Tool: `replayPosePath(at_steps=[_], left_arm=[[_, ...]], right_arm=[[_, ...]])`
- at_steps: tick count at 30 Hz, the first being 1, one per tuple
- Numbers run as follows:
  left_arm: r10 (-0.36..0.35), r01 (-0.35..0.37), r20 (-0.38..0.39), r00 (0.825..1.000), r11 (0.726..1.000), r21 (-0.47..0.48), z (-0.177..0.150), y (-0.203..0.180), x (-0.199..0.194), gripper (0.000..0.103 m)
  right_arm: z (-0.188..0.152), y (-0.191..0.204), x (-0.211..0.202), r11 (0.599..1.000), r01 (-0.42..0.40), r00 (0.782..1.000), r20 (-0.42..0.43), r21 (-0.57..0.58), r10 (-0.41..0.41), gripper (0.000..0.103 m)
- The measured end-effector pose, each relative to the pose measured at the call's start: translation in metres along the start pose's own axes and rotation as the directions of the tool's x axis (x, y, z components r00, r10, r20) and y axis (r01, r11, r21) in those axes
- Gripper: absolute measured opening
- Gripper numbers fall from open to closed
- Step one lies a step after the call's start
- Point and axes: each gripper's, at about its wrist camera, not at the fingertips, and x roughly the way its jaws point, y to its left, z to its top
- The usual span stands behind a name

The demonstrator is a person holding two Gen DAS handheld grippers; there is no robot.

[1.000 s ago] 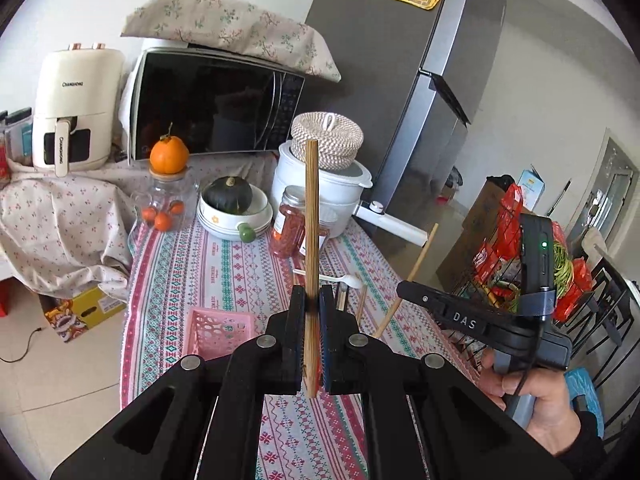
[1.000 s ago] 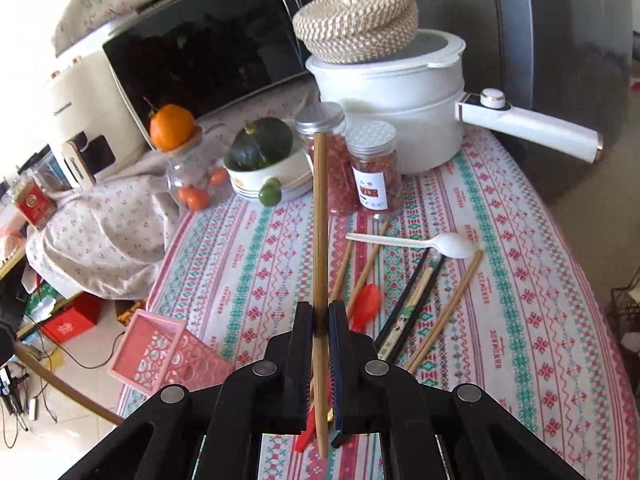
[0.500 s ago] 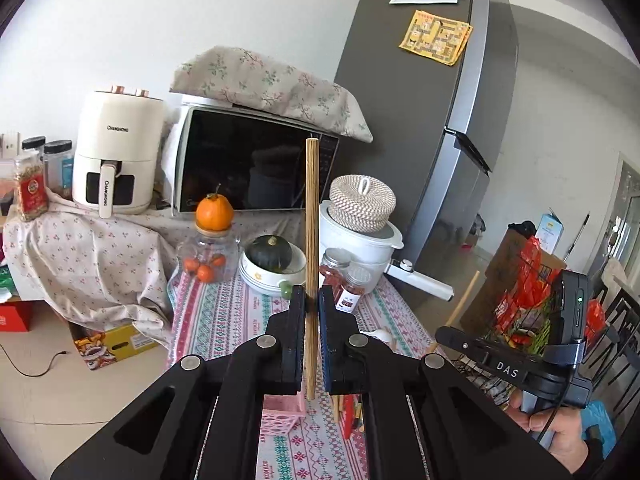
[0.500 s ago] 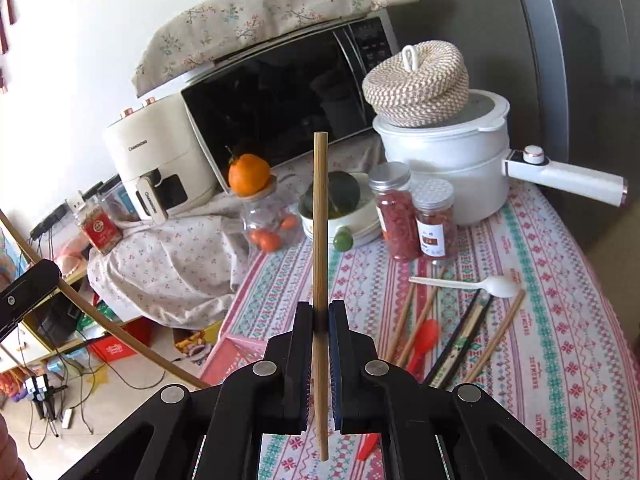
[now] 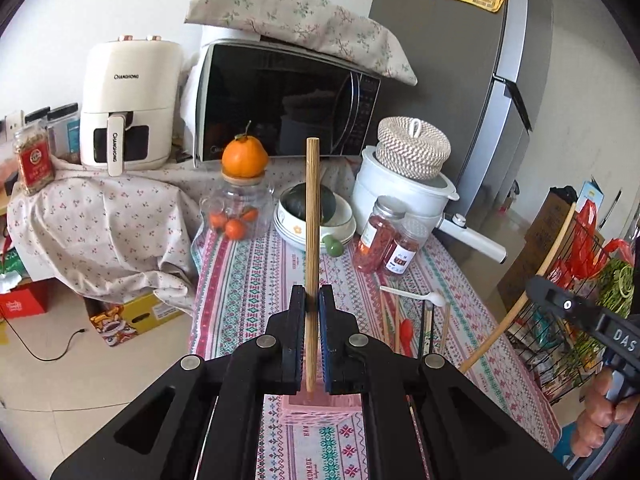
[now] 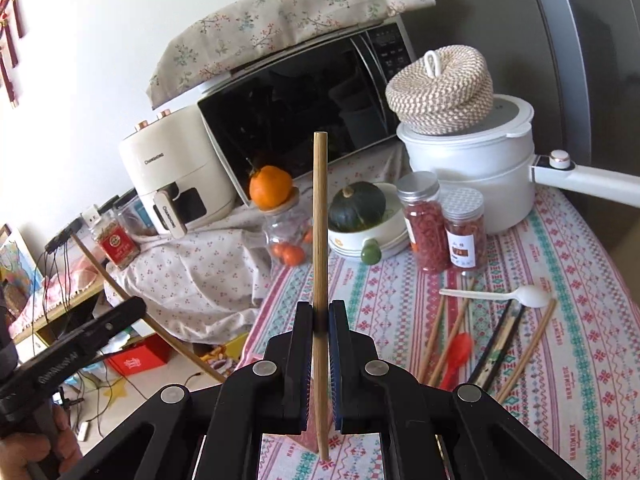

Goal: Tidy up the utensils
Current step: 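Lower both held chopsticks into the pink basket and open both tools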

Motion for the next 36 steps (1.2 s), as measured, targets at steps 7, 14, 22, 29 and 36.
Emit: replayPosePath(at_steps=[7, 14, 22, 29, 36], left_arm=[[-0.035, 0.034, -0.054, 0.998, 0.999, -0.012, -0.006, 0.000, 0.027, 0.026], [-0.035, 0.033, -0.040, 0.999, 0.999, -0.042, -0.008, 0.001, 0.008, 0.075], [0.015, -0.025, -0.116, 0.993, 0.996, -0.089, -0.022, 0.024, 0.007, 0.086], [0.043, -0.063, -0.172, 0.984, 0.992, -0.113, -0.033, 0.037, 0.013, 0.087], [0.050, -0.069, -0.184, 0.982, 0.993, -0.100, -0.034, 0.033, 0.010, 0.087]], right_arm=[[0.008, 0.014, -0.001, 0.999, -0.033, 0.998, 0.047, -0.012, 0.034, 0.005], [0.016, 0.024, 0.011, 0.998, -0.069, 0.994, 0.080, 0.005, 0.069, 0.005], [0.016, 0.035, 0.040, 0.999, -0.051, 0.996, 0.069, -0.006, 0.051, 0.005], [0.004, 0.036, 0.072, 1.000, -0.013, 1.000, -0.006, -0.020, 0.013, 0.006], [-0.007, 0.034, 0.089, 0.999, -0.008, 0.998, -0.068, -0.031, 0.006, 0.008]])
